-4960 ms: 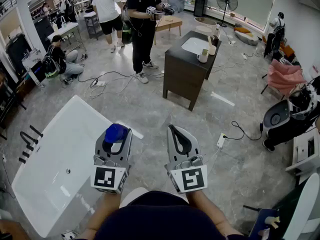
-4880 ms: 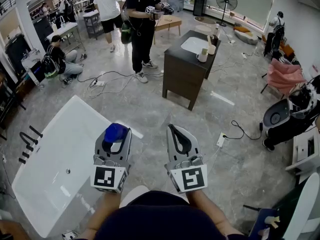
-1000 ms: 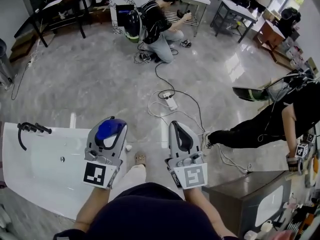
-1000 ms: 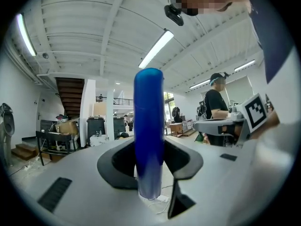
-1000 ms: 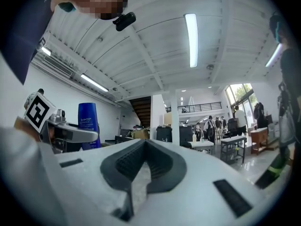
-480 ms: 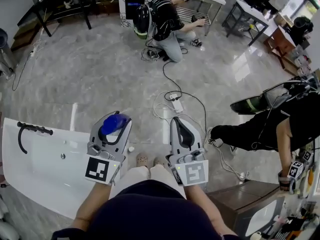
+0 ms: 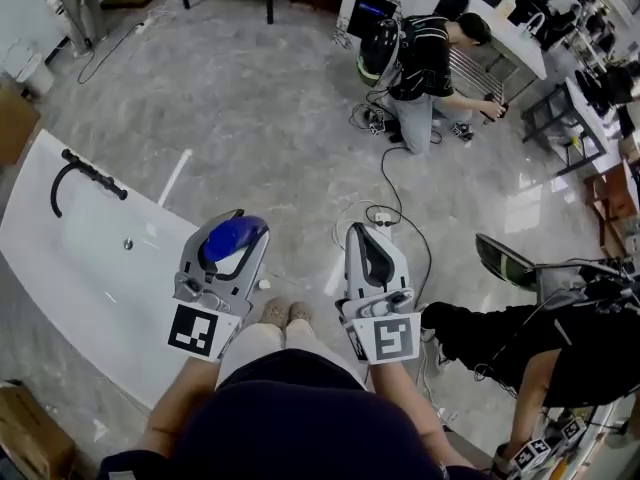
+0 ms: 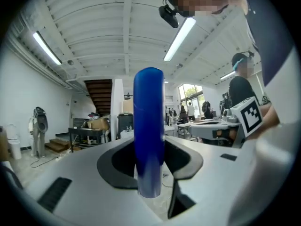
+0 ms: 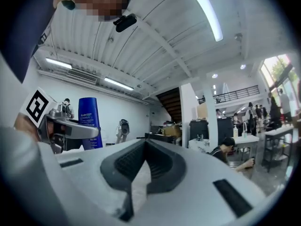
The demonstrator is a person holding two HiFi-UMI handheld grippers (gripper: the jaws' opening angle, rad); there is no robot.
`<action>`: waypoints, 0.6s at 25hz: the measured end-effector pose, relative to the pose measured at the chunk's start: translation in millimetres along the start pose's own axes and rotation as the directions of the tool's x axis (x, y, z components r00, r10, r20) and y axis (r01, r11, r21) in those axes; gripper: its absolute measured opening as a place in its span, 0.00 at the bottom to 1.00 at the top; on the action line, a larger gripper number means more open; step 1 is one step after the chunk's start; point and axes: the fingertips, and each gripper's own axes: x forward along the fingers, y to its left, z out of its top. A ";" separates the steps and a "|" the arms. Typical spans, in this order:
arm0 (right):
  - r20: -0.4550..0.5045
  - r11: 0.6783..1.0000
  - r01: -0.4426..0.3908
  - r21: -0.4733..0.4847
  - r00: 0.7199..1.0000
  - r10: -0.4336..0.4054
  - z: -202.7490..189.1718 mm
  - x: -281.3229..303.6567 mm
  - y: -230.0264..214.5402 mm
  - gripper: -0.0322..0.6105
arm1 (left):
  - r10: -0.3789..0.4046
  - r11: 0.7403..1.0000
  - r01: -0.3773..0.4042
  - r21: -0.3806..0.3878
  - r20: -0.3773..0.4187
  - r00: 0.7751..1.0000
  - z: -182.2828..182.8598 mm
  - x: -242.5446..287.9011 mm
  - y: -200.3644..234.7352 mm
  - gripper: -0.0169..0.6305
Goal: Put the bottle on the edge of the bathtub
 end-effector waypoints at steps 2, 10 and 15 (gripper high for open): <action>0.007 0.997 -0.077 0.005 0.997 0.077 -1.6 12.4 10.7 0.05 | 0.078 0.997 -0.078 0.002 -0.014 0.997 -1.9 -13.8 9.9 0.27; 0.033 0.913 -0.405 0.039 0.914 0.404 5.4 55.0 81.7 0.05 | 0.405 0.914 -0.406 -0.003 -0.071 0.912 -2.9 -89.9 42.9 0.27; 0.033 0.852 -0.522 0.041 0.853 0.521 11.0 66.1 142.7 0.05 | 0.509 0.859 -0.513 -0.009 -0.105 0.854 -9.5 -144.9 63.4 0.27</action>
